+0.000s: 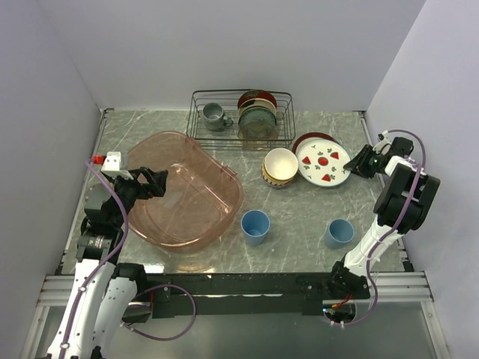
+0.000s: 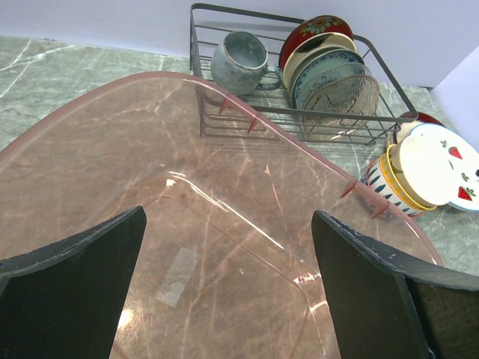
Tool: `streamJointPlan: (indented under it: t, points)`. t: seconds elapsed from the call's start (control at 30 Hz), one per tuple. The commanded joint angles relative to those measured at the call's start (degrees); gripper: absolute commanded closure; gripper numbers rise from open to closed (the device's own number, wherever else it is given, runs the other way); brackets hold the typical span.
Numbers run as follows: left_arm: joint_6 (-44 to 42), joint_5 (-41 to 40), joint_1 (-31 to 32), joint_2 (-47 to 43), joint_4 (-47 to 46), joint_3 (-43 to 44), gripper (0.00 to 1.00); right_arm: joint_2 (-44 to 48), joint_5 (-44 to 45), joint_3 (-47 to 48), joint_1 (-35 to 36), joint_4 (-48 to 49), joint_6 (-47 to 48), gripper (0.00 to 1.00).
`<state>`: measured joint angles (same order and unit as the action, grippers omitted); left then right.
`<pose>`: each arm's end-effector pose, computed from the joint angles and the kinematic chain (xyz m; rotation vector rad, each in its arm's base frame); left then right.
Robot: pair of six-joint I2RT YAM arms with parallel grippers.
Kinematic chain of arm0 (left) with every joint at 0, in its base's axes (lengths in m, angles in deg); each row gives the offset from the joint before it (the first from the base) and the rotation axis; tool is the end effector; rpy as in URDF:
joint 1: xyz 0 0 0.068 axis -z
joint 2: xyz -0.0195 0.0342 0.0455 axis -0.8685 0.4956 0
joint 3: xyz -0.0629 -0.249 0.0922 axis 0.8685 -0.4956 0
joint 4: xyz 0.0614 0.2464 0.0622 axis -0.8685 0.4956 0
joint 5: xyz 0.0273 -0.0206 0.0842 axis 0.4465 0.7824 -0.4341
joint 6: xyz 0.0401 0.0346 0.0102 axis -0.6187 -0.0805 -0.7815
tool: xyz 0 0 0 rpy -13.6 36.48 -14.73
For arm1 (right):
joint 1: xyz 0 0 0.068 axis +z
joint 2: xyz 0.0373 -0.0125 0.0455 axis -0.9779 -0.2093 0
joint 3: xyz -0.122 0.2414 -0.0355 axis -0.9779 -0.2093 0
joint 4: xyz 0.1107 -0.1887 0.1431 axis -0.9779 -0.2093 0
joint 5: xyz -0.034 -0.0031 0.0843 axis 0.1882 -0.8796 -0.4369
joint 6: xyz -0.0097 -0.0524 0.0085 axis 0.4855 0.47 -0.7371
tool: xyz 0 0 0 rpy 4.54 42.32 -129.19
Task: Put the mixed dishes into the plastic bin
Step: Pick up the plate at the center of the board.
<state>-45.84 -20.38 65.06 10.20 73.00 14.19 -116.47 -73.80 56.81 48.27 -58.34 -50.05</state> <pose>0.1400 -0.0176 0.3180 -0.0618 1.6692 -0.4340 0.3527 -0.1752 0.1742 0.4426 2.2933 0.6402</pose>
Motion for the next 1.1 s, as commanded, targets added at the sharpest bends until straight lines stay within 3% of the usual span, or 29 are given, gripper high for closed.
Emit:
streamJointPlan:
  t: [0.0,0.37,0.8,1.07]
  points:
    - [-0.14,1.36,-0.29,0.13,-2.91,0.9,0.01,-1.9,-1.42,2.09,0.03,0.2,-0.59,0.59]
    - [-0.05,1.36,-0.29,0.04,-2.91,0.9,0.01,-4.63,-4.76,2.89,0.03,-0.24,-1.91,0.62]
    - [-0.05,1.36,-0.29,-0.13,-2.82,0.9,0.01,1.51,-9.5,0.34,-1.55,3.27,-5.76,0.99]
    - [-0.05,1.62,-0.29,0.04,-2.91,0.81,0.01,8.28,-12.58,-3.18,-2.43,8.97,-11.39,1.0]
